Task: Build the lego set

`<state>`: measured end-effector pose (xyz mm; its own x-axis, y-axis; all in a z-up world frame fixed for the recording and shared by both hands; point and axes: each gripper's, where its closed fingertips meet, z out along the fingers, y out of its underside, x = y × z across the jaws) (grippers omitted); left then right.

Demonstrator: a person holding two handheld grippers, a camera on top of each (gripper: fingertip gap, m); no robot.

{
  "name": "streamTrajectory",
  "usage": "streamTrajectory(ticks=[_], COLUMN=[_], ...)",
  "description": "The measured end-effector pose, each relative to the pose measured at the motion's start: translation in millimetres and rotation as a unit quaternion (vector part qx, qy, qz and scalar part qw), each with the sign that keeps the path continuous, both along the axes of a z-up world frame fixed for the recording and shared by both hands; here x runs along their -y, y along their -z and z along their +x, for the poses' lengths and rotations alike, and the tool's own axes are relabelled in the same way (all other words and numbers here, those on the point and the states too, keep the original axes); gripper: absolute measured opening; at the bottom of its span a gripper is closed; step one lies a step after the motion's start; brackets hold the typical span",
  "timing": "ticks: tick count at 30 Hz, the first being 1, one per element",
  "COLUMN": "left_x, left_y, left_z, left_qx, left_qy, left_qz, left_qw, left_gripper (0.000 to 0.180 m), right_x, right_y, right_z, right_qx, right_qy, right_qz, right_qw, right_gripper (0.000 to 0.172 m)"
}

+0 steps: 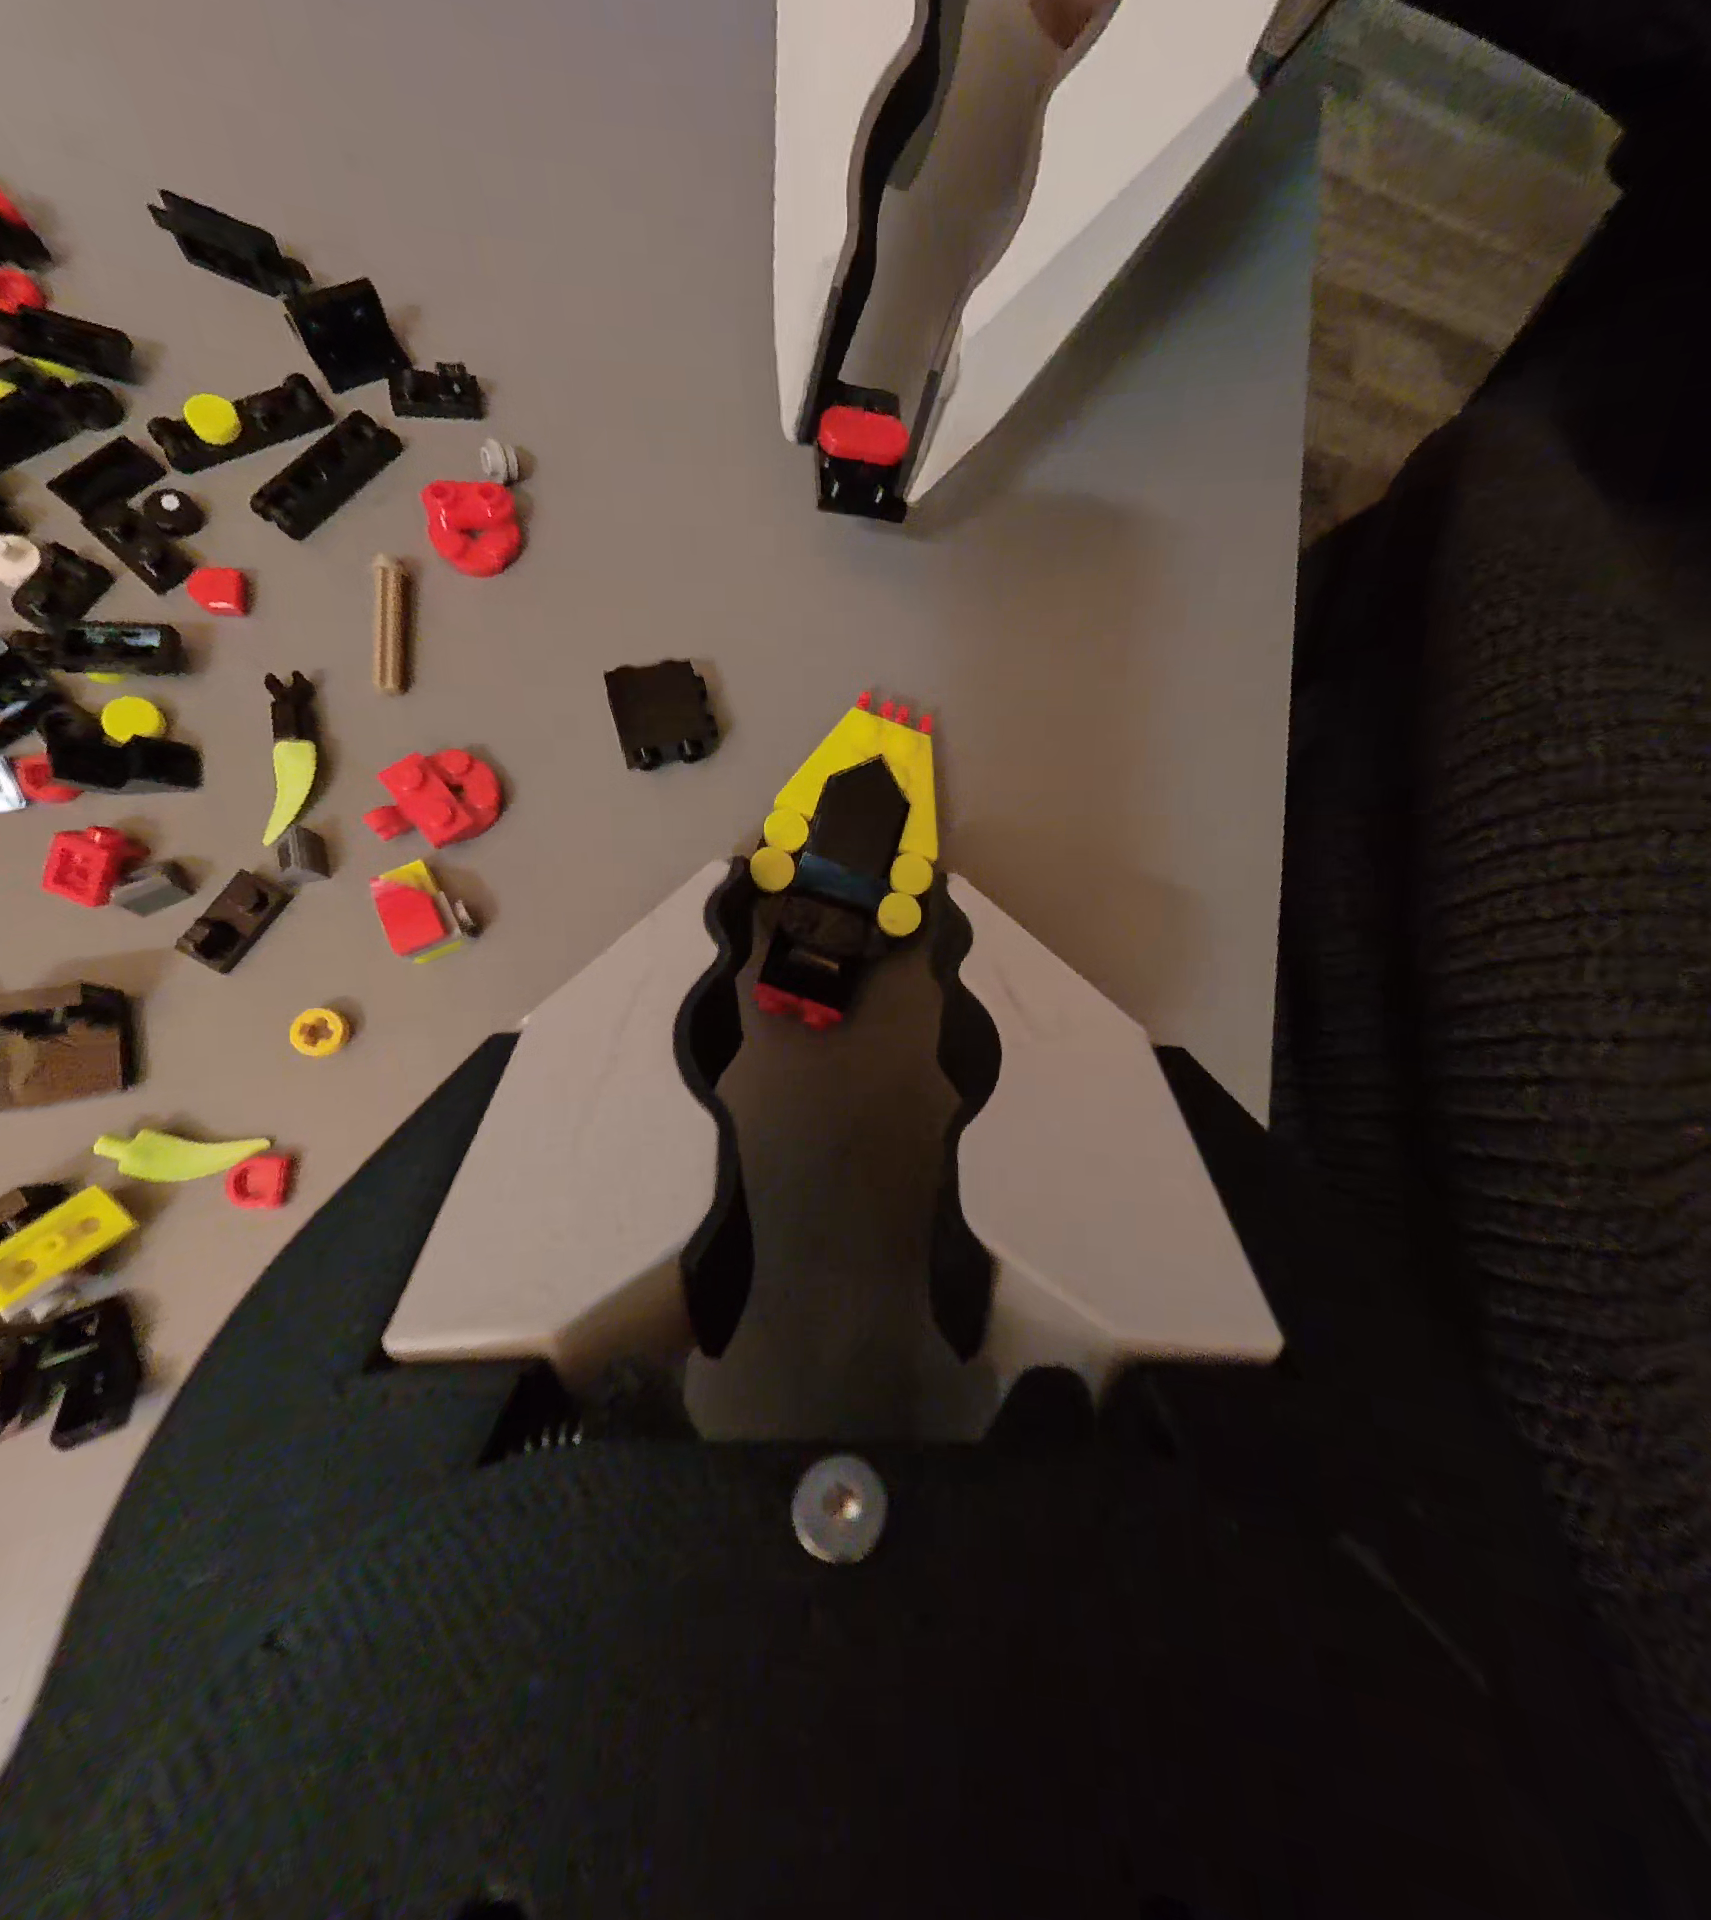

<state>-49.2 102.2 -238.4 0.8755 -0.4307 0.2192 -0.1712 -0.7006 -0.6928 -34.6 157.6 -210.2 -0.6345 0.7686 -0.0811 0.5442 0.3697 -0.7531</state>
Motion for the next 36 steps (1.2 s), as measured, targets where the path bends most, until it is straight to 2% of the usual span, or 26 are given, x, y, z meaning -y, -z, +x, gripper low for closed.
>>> streamTrajectory(ticks=[1,8,12,18,26,32,36], left_x=[4,39,58,75,72,71,70], left_y=[0,-9,-8,-1,-15,-2,-5], left_z=[-1,-23,-30,-44,-49,-49,-50], left_qx=[-0.001,-0.005,-0.022,-0.047,-0.007,-0.026,-0.029], left_qy=[0.0,-0.028,-0.035,-0.053,-0.06,-0.043,-0.042], left_qz=[-0.001,0.004,-0.001,-0.014,0.026,-0.003,-0.001], left_qw=[1.0,1.0,0.999,0.997,0.998,0.999,0.999], left_gripper=[0.032,0.032,0.032,0.032,0.032,0.032,0.032], right_x=[1,26,45,47,47,45,46], right_y=[1,4,7,17,22,25,27], right_z=[-1,-10,-12,-16,-15,-11,-8], right_qx=[0.001,0.01,0.025,0.027,0.029,0.037,0.038], right_qy=[-0.003,-0.054,-0.054,-0.042,-0.032,-0.024,-0.028], right_qz=[0.002,0.003,-0.018,0.019,0.043,0.051,0.055], right_qw=[1.0,0.998,0.998,0.999,0.998,0.998,0.997], right_gripper=[0.015,0.015,0.015,0.015,0.015,0.015,0.015])
